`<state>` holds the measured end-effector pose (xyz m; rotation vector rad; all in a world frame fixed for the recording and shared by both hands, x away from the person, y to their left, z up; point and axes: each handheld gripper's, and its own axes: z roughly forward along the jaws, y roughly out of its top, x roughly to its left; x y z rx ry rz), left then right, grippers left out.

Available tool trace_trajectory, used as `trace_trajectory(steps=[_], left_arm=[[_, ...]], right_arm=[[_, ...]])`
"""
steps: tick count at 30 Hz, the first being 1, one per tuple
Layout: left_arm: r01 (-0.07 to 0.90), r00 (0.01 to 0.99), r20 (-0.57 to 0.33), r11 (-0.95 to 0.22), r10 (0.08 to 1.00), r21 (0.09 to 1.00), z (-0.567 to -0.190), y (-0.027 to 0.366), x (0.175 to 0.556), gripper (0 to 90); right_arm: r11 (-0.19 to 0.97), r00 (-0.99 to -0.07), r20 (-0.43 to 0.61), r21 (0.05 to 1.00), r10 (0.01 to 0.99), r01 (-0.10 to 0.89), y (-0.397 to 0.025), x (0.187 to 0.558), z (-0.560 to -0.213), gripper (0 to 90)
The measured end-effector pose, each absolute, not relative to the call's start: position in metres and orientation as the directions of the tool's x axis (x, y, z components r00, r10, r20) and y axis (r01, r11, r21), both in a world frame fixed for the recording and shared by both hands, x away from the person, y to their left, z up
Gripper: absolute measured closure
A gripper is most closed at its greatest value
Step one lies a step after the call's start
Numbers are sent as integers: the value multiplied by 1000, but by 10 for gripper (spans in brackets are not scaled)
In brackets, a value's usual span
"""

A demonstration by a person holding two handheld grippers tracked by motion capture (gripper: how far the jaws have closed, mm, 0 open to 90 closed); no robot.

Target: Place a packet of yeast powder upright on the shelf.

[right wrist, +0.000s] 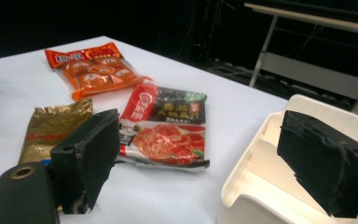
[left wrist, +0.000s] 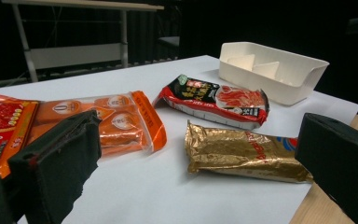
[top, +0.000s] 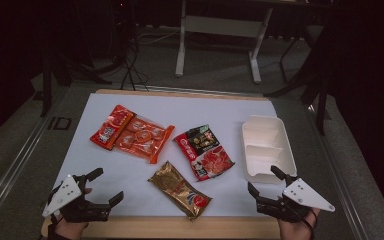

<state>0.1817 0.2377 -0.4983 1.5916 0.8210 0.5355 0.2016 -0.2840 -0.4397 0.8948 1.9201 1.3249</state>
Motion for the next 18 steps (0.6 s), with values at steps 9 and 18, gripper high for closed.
trace_trajectory(steps=[9, 18], left_arm=[[214, 651, -107, -46, 751, 976, -499, 235, 183, 6], [209, 647, -111, -36, 754, 977, -498, 235, 183, 6]], right_arm=[[272, -560, -113, 939, 821, 209, -287, 208, -442, 135], [268, -558, -89, 931, 825, 248, -290, 208, -437, 135]])
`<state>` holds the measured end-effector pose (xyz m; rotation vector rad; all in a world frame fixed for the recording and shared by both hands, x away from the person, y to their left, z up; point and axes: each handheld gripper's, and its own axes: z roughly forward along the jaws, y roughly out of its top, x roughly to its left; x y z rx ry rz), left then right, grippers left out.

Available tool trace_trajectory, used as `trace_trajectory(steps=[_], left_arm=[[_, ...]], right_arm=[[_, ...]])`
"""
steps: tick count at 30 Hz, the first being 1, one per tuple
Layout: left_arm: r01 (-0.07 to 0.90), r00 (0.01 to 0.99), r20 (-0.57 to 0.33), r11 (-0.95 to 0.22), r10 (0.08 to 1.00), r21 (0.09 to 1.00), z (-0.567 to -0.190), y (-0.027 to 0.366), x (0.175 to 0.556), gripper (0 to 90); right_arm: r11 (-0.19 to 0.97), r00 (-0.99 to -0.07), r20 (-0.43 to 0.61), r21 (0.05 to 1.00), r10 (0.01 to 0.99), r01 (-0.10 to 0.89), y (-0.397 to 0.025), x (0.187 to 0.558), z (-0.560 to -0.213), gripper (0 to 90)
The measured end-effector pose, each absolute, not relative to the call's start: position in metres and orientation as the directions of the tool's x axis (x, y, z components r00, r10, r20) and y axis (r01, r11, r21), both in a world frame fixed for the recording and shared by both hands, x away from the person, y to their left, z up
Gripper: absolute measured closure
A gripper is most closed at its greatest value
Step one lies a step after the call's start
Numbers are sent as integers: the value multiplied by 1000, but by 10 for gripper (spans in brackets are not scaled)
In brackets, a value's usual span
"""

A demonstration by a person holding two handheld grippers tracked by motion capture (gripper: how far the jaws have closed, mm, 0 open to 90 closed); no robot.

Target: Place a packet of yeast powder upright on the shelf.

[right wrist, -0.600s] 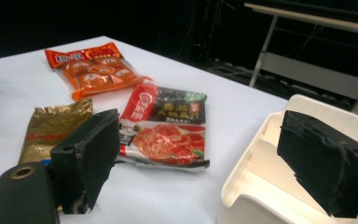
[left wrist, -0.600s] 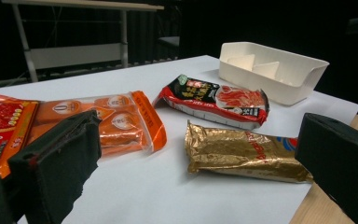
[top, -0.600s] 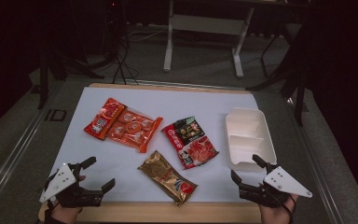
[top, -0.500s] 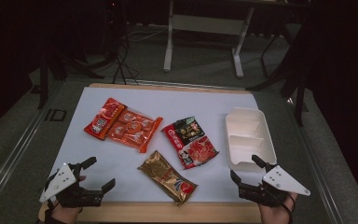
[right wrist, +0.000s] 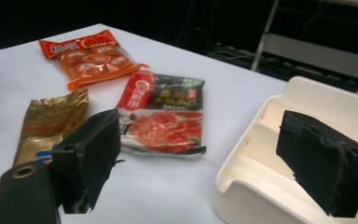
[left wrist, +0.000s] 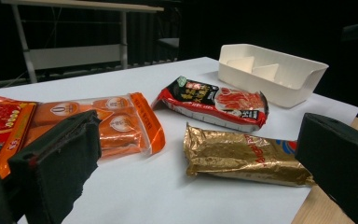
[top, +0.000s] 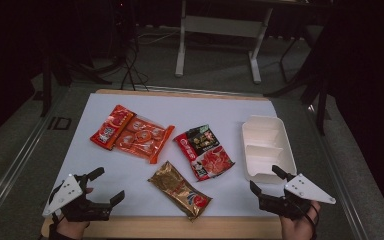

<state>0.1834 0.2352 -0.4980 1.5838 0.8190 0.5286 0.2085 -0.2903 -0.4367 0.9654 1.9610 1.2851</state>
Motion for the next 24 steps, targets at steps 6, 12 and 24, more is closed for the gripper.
trace_trajectory(steps=[6, 12, 24], left_arm=[[216, 646, -114, -38, 755, 976, -499, 237, 184, 6], [215, 650, -116, -35, 751, 976, -499, 238, 184, 6], [223, 653, -119, -40, 748, 974, -500, 237, 184, 6]], right_arm=[[329, -588, -109, 901, 802, 282, -279, 206, -431, 133], [365, -633, -118, 889, 765, 276, -269, 207, -425, 131], [397, -729, -114, 889, 675, 229, -239, 208, -407, 101]])
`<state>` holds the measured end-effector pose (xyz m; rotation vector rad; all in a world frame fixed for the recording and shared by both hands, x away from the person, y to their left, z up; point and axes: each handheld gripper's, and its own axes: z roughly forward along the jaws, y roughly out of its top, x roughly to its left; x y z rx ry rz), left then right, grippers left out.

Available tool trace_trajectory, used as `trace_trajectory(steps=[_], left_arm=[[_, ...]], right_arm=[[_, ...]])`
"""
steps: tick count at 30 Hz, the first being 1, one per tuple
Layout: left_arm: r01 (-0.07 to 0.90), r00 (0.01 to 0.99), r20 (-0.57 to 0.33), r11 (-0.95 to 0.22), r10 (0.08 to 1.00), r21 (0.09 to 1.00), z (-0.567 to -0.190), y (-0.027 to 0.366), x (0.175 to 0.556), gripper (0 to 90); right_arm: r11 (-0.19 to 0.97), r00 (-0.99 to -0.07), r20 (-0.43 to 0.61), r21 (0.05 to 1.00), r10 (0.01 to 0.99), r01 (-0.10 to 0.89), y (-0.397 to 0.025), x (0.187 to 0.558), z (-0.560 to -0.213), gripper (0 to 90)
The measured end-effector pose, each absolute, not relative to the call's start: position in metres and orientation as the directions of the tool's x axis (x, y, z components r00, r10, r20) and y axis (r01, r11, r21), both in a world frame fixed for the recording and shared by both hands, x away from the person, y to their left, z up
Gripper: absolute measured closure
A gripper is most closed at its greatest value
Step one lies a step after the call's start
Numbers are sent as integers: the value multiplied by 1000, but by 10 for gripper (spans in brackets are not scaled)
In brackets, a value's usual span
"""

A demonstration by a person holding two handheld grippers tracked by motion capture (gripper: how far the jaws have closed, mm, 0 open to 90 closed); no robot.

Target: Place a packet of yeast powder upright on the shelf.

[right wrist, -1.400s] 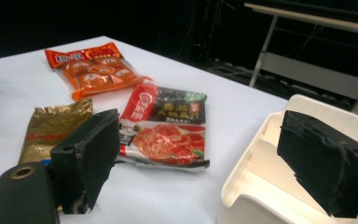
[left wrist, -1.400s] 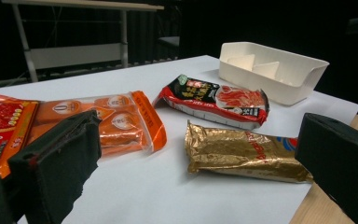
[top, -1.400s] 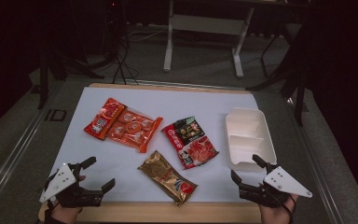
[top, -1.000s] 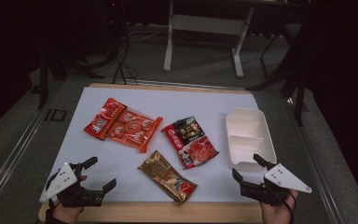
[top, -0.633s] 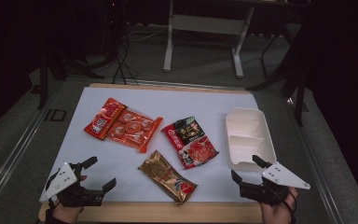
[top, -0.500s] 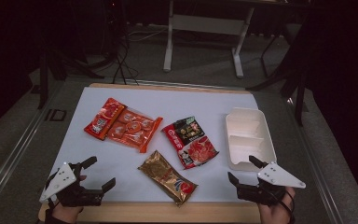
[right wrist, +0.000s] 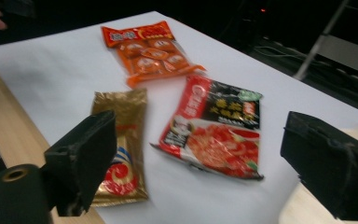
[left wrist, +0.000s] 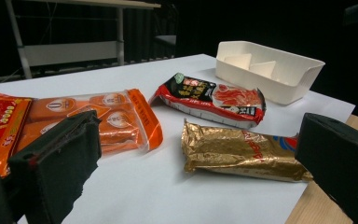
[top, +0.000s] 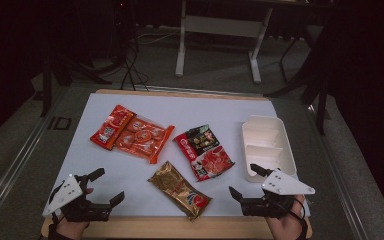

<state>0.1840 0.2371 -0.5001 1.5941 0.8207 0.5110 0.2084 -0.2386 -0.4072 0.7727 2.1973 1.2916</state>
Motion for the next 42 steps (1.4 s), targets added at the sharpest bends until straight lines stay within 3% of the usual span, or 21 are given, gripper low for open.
trace_trajectory(steps=[17, 42], left_arm=[[224, 653, -122, -38, 747, 974, -500, 238, 184, 6], [234, 663, -130, -39, 738, 971, -501, 237, 185, 6]], right_arm=[[426, -804, -95, 881, 587, 206, -198, 233, -401, 101], [515, -894, -69, 836, 442, 190, -128, 256, -425, 118]])
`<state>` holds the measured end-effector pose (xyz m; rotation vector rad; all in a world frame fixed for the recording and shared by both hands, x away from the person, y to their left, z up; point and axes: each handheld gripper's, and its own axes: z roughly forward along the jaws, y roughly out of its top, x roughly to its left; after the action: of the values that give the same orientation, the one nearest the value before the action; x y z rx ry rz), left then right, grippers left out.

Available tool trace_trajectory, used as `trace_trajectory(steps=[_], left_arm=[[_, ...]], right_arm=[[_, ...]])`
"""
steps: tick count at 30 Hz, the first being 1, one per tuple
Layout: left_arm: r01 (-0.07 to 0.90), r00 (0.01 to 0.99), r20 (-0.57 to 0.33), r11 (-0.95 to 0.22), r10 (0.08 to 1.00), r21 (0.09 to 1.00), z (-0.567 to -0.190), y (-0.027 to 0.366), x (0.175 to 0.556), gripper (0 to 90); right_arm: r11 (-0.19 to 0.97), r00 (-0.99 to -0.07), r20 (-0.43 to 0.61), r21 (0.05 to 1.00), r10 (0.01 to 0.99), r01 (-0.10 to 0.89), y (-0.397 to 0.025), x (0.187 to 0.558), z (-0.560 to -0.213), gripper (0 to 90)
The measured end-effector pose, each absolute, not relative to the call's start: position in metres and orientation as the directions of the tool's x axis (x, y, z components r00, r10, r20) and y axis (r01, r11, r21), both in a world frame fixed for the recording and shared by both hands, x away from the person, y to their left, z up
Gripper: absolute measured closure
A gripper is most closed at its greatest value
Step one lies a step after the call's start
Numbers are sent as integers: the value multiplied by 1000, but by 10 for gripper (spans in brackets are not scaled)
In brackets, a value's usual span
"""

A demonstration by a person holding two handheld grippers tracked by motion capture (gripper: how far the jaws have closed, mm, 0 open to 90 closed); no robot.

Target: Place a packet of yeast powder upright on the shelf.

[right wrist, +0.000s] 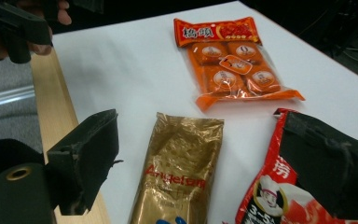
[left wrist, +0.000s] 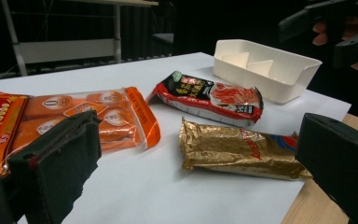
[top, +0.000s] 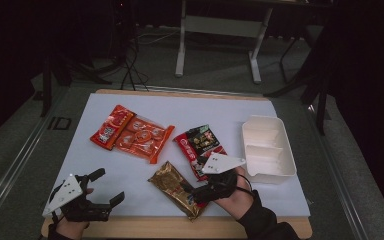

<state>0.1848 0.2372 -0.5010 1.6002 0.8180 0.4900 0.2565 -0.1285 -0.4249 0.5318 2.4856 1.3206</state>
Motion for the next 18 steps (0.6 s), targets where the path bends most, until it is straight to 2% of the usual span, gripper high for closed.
trace_trajectory(steps=[15, 18], left_arm=[[231, 666, -132, -35, 734, 972, -501, 238, 185, 6], [233, 668, -132, -37, 732, 972, -501, 238, 185, 6]], right_arm=[[560, -923, -12, 798, 385, 223, -90, 290, -451, 135], [568, -923, -2, 789, 385, 235, -85, 298, -459, 162]])
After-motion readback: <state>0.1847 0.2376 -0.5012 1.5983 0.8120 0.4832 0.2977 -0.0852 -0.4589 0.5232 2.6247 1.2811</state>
